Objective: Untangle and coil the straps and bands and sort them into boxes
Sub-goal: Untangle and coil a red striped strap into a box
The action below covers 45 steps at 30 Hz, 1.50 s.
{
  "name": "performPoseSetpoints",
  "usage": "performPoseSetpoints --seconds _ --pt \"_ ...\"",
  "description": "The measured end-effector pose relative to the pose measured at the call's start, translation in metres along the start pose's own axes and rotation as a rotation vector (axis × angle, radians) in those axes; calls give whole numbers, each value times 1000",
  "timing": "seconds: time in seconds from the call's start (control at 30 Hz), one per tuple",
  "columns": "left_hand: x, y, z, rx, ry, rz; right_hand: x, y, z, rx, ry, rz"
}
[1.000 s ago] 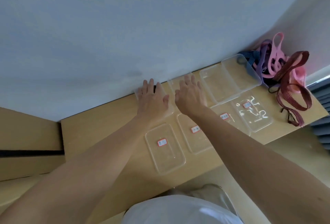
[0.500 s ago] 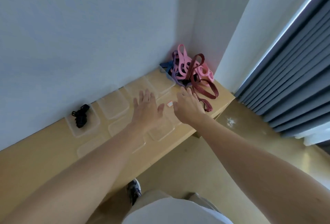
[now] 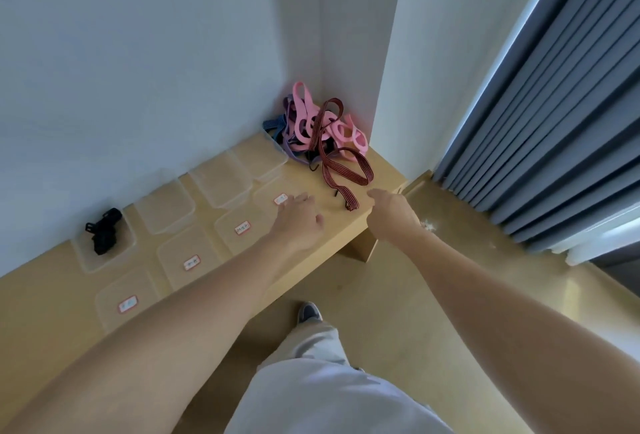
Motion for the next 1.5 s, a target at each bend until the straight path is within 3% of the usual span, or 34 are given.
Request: performPoseSetpoints --seconds 0.27,0.4,0.53,0.67,0.97,1.27,1.5 --pt "46 -19 20 -102 -135 -80 44 -24 44 -1 -54 -163" --pt "72 -31 34 -171 -207 -70 73 -35 57 14 -22 -167" --pt "89 -38 45 -330 -134 -123 95 -39 57 92 -60 -116" --pt "98 -35 54 -616 -24 -146 110 -32 62 322 -104 -52" --pt "99 30 94 -1200 178 -170 163 49 56 727 68 -21" --pt "65 96 145 -1544 184 -42 207 138 33 1055 321 -306" --pt "29 109 179 -1382 -11 72 210 186 32 1027 514 -422"
Point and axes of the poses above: each hand's wrist, its own x-axis towards the middle knuckle, its own y-axis out of the back of the hand, z = x × y, the point moved 1 cm from there along x, towards the middle knuckle, and after that the axes turned 14 degrees about y, right-handed, at the moved point
